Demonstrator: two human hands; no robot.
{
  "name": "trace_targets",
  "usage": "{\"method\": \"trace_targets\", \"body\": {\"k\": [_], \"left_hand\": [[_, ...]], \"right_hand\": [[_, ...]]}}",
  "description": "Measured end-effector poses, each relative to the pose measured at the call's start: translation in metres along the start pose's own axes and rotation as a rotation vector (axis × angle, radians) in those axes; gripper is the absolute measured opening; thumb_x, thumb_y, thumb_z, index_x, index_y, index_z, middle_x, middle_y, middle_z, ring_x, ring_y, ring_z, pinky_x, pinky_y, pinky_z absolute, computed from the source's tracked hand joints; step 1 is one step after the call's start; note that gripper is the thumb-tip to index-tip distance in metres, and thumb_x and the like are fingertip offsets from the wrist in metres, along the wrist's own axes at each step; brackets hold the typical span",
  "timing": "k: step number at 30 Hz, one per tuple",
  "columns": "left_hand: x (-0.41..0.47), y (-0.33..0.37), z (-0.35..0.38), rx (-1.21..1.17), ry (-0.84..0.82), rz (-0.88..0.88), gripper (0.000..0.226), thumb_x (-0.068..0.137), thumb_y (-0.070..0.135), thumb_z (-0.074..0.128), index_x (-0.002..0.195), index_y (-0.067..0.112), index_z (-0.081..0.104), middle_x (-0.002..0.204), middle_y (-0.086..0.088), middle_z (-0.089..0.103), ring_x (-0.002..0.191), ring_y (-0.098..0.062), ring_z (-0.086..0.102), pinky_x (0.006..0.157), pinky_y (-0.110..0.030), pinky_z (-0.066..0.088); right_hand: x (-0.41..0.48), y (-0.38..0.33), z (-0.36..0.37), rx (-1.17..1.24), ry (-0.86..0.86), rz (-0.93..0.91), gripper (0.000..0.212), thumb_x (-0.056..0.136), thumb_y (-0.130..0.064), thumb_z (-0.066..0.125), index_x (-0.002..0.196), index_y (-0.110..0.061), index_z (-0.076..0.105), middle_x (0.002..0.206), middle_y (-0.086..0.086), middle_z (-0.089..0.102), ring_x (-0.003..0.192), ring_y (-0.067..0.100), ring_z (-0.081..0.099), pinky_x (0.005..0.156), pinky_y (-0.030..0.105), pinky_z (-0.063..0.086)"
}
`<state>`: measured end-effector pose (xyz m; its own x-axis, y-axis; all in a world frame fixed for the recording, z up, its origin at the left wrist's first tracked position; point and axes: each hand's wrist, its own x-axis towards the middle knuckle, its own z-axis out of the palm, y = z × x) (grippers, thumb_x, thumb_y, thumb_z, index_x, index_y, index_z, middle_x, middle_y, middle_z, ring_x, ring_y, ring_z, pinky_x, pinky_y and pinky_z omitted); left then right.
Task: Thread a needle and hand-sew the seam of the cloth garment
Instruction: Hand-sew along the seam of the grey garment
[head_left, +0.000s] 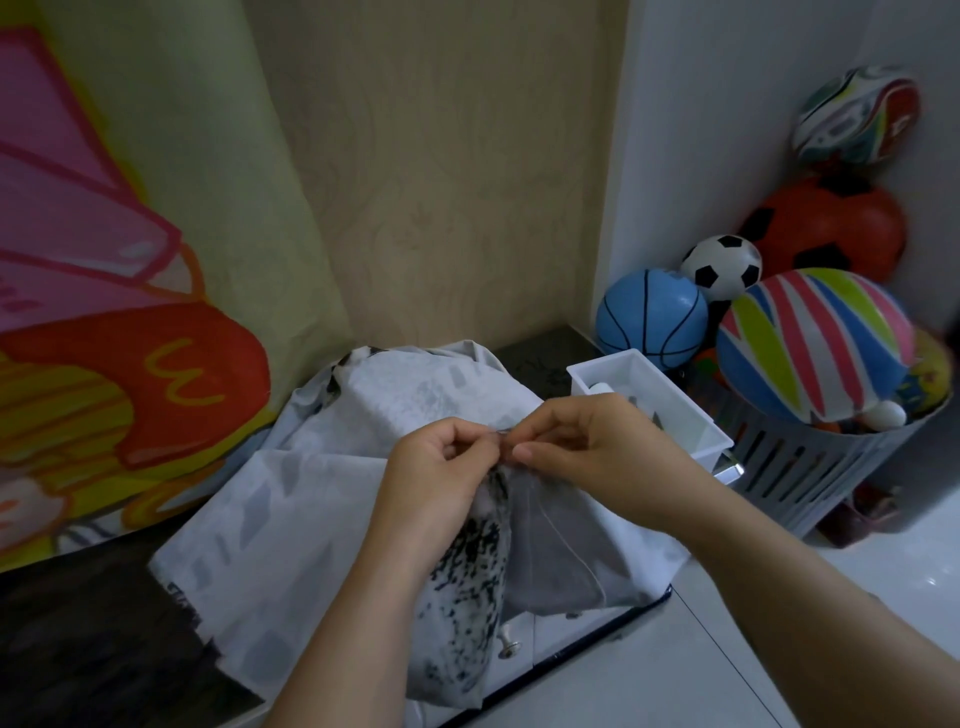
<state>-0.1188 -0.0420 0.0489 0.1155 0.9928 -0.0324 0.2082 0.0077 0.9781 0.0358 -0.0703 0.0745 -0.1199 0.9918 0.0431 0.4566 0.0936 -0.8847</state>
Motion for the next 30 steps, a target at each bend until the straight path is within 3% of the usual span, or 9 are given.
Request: {"method": "trace_targets", "body": {"k": [3, 6, 8, 10, 12, 16, 24, 27, 30], "left_hand": [[0.0, 0.0, 0.001, 0.022, -0.01, 0.058, 0.014, 0.087, 0.021, 0.067, 0.073, 0.023, 0.07, 0.069, 0.01, 0.069, 0.068, -0.004, 0.062, 0.066, -0.018, 0.046], [-0.002, 0.001, 0.001, 0.024, -0.061, 0.09, 0.012, 0.088, 0.022, 0.066, 0.076, 0.022, 0.069, 0.068, 0.011, 0.068, 0.067, -0.003, 0.061, 0.065, -0.016, 0.047], [-0.003, 0.002, 0.0, 0.013, -0.102, 0.107, 0.012, 0.088, 0.022, 0.066, 0.076, 0.02, 0.069, 0.069, 0.011, 0.068, 0.068, -0.002, 0.062, 0.067, -0.017, 0.048], [-0.003, 0.002, -0.001, 0.021, -0.163, 0.114, 0.013, 0.088, 0.021, 0.065, 0.076, 0.02, 0.069, 0.069, 0.008, 0.068, 0.067, -0.005, 0.06, 0.067, -0.02, 0.049], [-0.003, 0.001, -0.001, 0.025, -0.243, 0.111, 0.014, 0.088, 0.019, 0.065, 0.075, 0.02, 0.069, 0.071, 0.003, 0.067, 0.066, -0.008, 0.059, 0.066, -0.022, 0.048], [-0.004, 0.0, -0.001, 0.013, -0.322, 0.122, 0.016, 0.088, 0.014, 0.064, 0.076, 0.023, 0.07, 0.078, 0.003, 0.071, 0.076, -0.01, 0.063, 0.072, -0.022, 0.049], [-0.003, -0.002, -0.002, 0.064, -0.35, 0.156, 0.016, 0.087, 0.019, 0.065, 0.077, 0.029, 0.072, 0.079, 0.005, 0.071, 0.079, -0.01, 0.065, 0.077, -0.025, 0.051], [-0.002, -0.003, -0.003, 0.047, -0.318, 0.146, 0.011, 0.087, 0.02, 0.065, 0.079, 0.025, 0.071, 0.079, 0.006, 0.071, 0.079, -0.009, 0.065, 0.077, -0.025, 0.05], [-0.001, -0.004, -0.003, 0.061, -0.282, 0.126, 0.011, 0.088, 0.022, 0.064, 0.079, 0.023, 0.07, 0.079, 0.004, 0.07, 0.078, -0.01, 0.064, 0.078, -0.028, 0.051]], "right_hand": [[0.003, 0.006, 0.0, -0.03, 0.085, 0.043, 0.013, 0.077, -0.02, 0.075, 0.086, -0.022, 0.065, 0.075, -0.006, 0.07, 0.07, 0.005, 0.066, 0.069, 0.014, 0.053], [0.004, 0.006, -0.005, 0.009, 0.17, 0.089, 0.014, 0.081, -0.038, 0.068, 0.086, -0.025, 0.067, 0.07, -0.011, 0.067, 0.057, 0.001, 0.056, 0.054, 0.012, 0.046], [0.004, 0.006, -0.011, 0.029, 0.173, 0.187, 0.028, 0.086, -0.051, 0.056, 0.088, -0.028, 0.071, 0.076, -0.007, 0.07, 0.071, 0.007, 0.063, 0.066, 0.021, 0.049], [0.003, 0.005, -0.013, 0.098, 0.058, 0.301, 0.035, 0.086, -0.054, 0.054, 0.087, -0.025, 0.074, 0.083, 0.006, 0.072, 0.078, 0.017, 0.067, 0.075, 0.03, 0.051], [0.002, 0.004, -0.01, 0.177, -0.076, 0.317, 0.032, 0.084, -0.046, 0.061, 0.085, -0.018, 0.075, 0.09, 0.021, 0.07, 0.076, 0.026, 0.063, 0.074, 0.034, 0.05], [0.005, 0.008, -0.013, 0.359, -0.086, 0.269, 0.013, 0.083, -0.019, 0.066, 0.088, -0.01, 0.074, 0.093, 0.016, 0.072, 0.082, 0.021, 0.065, 0.082, 0.031, 0.054], [0.001, 0.004, -0.02, 0.335, -0.151, 0.267, 0.01, 0.085, -0.016, 0.064, 0.088, -0.009, 0.071, 0.095, 0.013, 0.072, 0.083, 0.018, 0.067, 0.082, 0.027, 0.055], [0.004, 0.003, -0.016, 0.404, 0.005, 0.259, 0.01, 0.091, -0.016, 0.057, 0.086, -0.013, 0.066, 0.085, 0.004, 0.072, 0.072, 0.021, 0.06, 0.073, 0.029, 0.051], [0.007, -0.001, -0.023, 0.904, 0.35, 0.284, 0.007, 0.097, -0.012, 0.046, 0.095, -0.01, 0.053, 0.073, 0.006, 0.067, 0.05, 0.012, 0.054, 0.049, 0.02, 0.045]]}}
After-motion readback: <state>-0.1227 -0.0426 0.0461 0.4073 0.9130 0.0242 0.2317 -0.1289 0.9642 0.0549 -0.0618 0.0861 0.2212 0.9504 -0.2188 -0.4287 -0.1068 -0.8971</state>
